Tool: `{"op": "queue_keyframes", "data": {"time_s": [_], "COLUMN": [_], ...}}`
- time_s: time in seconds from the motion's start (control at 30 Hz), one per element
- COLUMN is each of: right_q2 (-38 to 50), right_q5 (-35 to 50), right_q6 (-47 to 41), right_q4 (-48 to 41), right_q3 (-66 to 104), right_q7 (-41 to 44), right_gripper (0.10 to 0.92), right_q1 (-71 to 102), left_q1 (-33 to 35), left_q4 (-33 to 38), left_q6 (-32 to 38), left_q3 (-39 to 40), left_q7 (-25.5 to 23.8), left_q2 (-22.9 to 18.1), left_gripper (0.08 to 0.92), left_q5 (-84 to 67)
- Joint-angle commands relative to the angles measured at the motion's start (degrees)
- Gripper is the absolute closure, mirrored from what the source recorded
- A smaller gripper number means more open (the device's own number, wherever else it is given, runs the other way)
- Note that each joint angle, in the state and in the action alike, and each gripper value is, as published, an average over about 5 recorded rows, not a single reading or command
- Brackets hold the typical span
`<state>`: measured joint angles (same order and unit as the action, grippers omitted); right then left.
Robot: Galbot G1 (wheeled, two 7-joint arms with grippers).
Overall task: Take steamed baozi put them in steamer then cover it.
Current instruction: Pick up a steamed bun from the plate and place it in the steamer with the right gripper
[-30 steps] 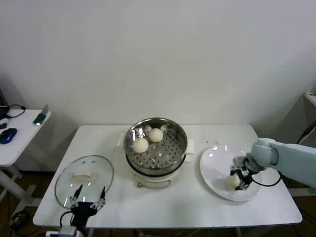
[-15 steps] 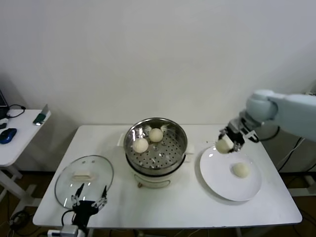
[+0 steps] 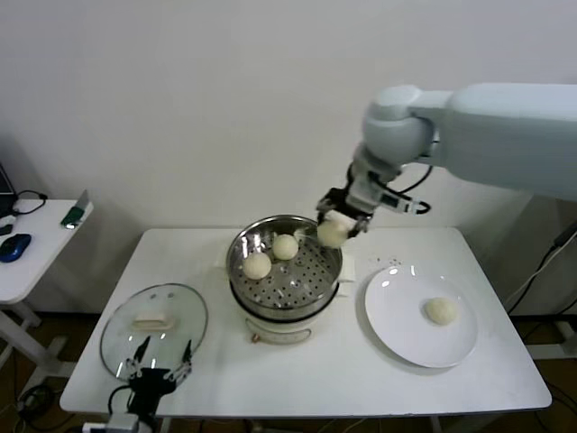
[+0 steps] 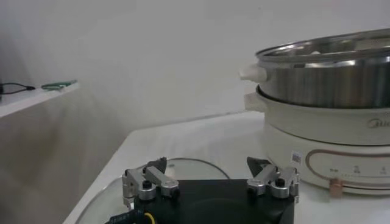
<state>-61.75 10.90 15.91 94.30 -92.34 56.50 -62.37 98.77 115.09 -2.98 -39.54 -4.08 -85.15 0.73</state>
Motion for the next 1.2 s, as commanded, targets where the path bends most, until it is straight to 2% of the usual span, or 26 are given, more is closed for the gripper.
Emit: {"op": "queue_keyframes", "data": {"time_s": [0.03, 0.43, 1.2], "right_q2": [-10.6, -11.2, -13.5], "right_q5": [-9.1, -17.8, -19.0], "right_q6": [3.6, 3.7, 4.1], "right_q4": [1.2, -5.7, -11.4], "right_q3": [2.2, 0.8, 1.2], "right_q7": [-3.1, -5.9, -6.5], "right_gripper": [0.38, 0.38, 0.38], "right_q1": [9.3, 20.1, 24.0], "left_q1": [0.4, 1.4, 2.1], "left_q4": [0.4, 1.0, 1.5], "left_q6": [0.1, 0.3, 0.9], "left_q3": [-0.3, -0.5, -0.6], "left_q7": [0.0, 0.1, 0.4], "left_q2": [0.0, -0.2, -0.5], "left_gripper": [0.177, 0.177, 0.177], "left_q5": [-0.1, 0.2, 0.2]}}
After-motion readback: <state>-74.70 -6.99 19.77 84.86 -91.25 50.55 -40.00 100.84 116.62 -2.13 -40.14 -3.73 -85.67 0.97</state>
